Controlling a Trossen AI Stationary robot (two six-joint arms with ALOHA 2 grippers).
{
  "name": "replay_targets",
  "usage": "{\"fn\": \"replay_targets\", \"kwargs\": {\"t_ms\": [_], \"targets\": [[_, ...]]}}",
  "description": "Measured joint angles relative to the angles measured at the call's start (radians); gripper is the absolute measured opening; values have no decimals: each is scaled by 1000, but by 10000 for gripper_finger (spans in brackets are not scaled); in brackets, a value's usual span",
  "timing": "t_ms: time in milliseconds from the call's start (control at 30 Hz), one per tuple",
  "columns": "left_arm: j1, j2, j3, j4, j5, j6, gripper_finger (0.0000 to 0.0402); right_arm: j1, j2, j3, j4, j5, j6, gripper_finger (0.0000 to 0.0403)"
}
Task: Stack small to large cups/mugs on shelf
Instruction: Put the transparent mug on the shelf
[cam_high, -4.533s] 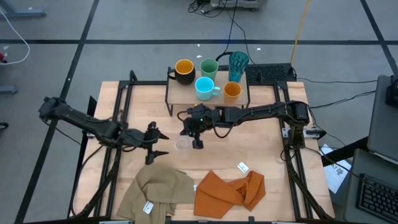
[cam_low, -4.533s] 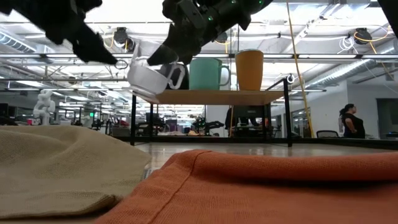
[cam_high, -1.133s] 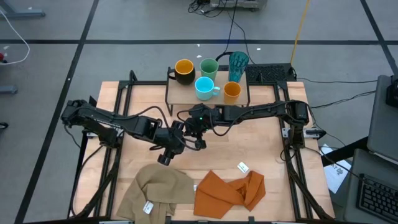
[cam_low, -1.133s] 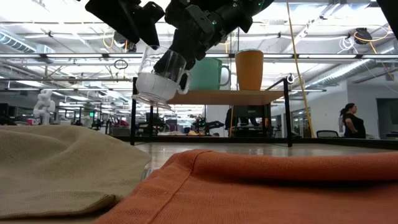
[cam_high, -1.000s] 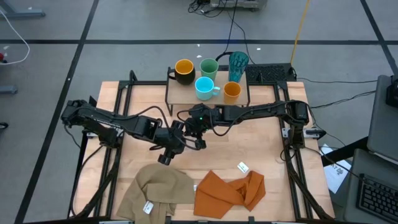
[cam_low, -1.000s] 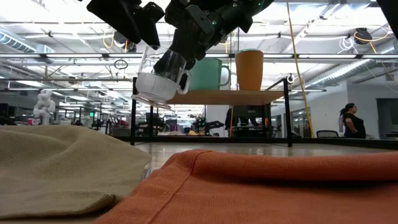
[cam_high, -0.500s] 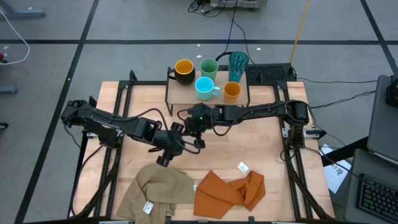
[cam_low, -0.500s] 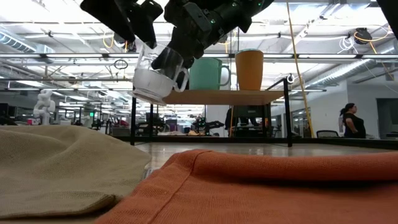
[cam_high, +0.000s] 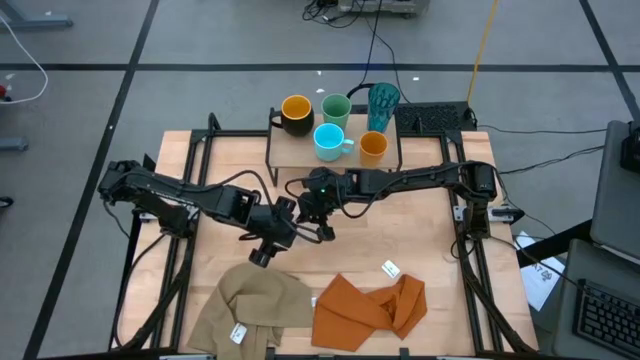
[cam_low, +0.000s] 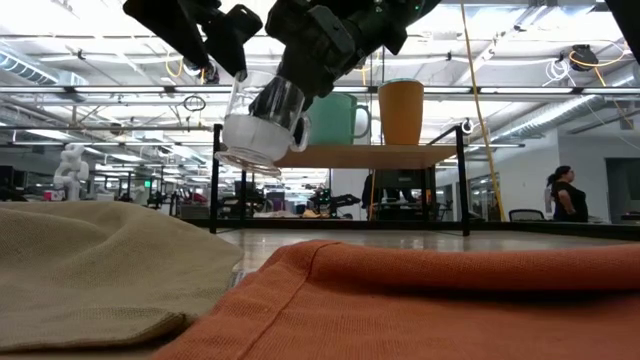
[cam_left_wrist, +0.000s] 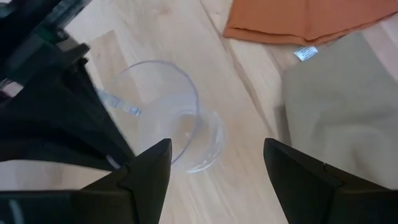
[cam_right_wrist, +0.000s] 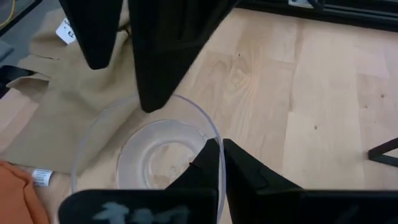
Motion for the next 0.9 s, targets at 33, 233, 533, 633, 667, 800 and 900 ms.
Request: {"fn": "replay_targets", "kwargs": {"t_ms": [33, 233, 533, 633, 667, 800, 900], "targets": [[0, 0, 0, -4, -5, 0, 253, 0, 0, 0, 0, -4, 0, 0], [1, 0, 0, -6, -6, -12, 253, -13, 0, 0, -2, -9, -7, 0], [-3, 0, 0, 3, -7, -34, 253, -27, 0, 0, -7, -7, -14, 0], [-4, 0, 0, 15, -6, -34, 253, -26, 0, 1, -13, -4, -19, 0], [-4, 0, 0, 23, -5, -34, 253, -26, 0, 1, -13, -4, -26, 0], [-5, 0, -1, 38, 31, -42, 253, -28, 0, 1, -13, 1, -63, 0], [-5, 18, -1, 54, 53, -36, 253, -32, 0, 1, -13, 1, -64, 0]]}}
